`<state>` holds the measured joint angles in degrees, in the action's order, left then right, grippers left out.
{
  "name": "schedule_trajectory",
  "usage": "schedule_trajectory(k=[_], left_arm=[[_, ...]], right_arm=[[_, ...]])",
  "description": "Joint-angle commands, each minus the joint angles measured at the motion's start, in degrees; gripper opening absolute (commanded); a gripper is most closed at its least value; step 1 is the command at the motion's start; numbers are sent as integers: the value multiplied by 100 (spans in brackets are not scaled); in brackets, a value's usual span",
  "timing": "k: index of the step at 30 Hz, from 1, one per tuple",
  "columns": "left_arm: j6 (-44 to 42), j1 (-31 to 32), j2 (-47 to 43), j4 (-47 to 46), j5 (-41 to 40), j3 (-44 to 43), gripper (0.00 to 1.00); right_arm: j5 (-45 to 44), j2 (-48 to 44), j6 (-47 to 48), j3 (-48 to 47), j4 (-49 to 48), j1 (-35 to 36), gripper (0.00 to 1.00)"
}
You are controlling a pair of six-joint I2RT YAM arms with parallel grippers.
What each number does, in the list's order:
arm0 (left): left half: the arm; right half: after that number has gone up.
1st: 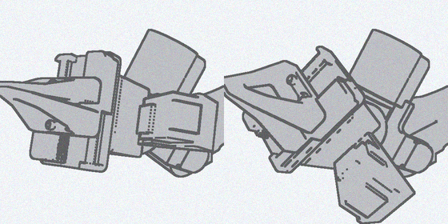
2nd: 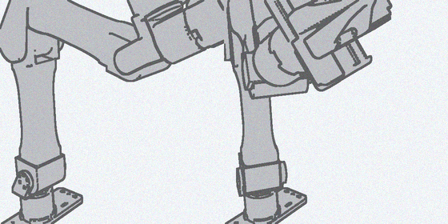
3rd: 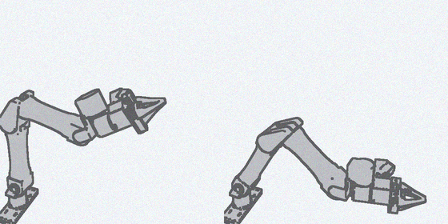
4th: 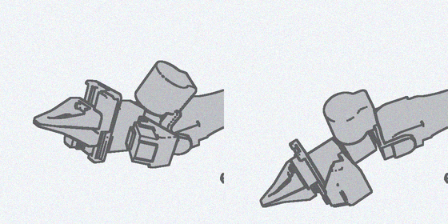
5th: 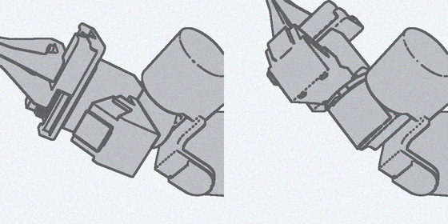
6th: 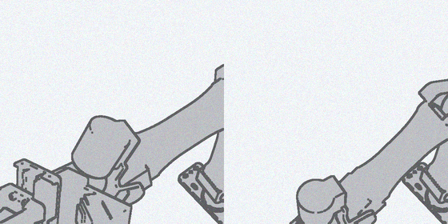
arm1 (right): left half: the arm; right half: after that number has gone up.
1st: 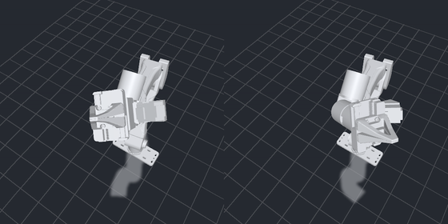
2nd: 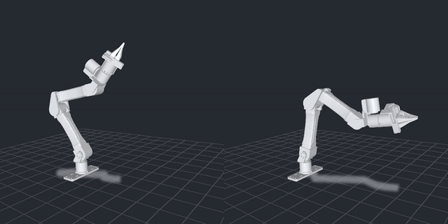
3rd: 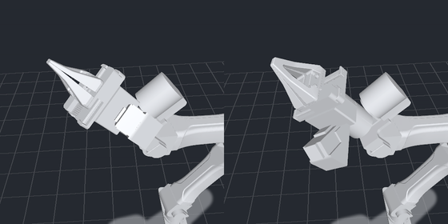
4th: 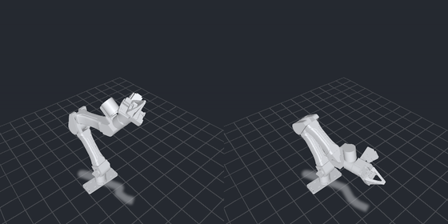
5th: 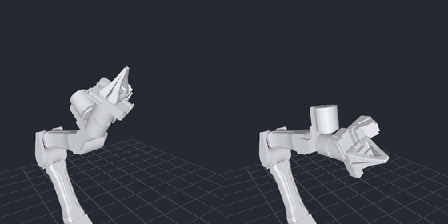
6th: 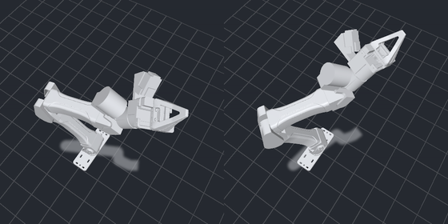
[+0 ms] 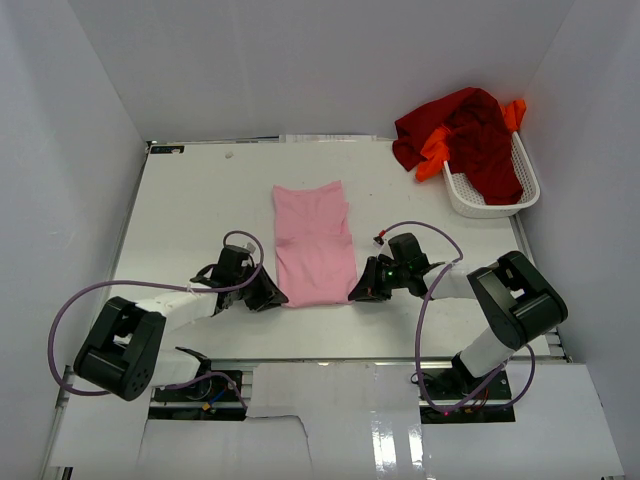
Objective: Fold and stack the t-shirts
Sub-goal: Grab one side of the 2/3 rectangular tshirt with both arms
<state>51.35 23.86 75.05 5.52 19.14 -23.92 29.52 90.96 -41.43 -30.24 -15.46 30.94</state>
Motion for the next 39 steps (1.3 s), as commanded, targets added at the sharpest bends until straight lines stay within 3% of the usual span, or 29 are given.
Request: schedule_trajectory(k=[1,4,6,7,8,9,16,24,33,39], left_arm=[[-205,110,300,1004,-543,485,33],[-187,110,204,1004,-551,573,34],[-170,119,203,1004,-586,617,31],[-169,119,212,969,-586,626,22],[-161,119,247,960,-595,626,1],[-161,119,273,951,-595,608,0],[-231,119,151,1012,-306,450,0],[-345,119,-297,1689,-7,55,0],[-169,190,-710,1830,416,160,0],[-319,190,-509,2067,371,-349,0]], right_arm=[[-51,-17,118,-79,87,44,8],[-43,1,109,-61,52,44,8],[-34,10,109,-61,44,53,8],[-34,10,109,-61,35,44,8],[-25,10,109,-70,35,53,8],[-16,1,109,-70,43,53,8],[-218,-429,434,-263,798,105,8],[-456,-1036,689,-457,1914,422,8],[-456,-1624,513,-18,2346,861,8],[-771,-2029,390,53,2609,1107,8]])
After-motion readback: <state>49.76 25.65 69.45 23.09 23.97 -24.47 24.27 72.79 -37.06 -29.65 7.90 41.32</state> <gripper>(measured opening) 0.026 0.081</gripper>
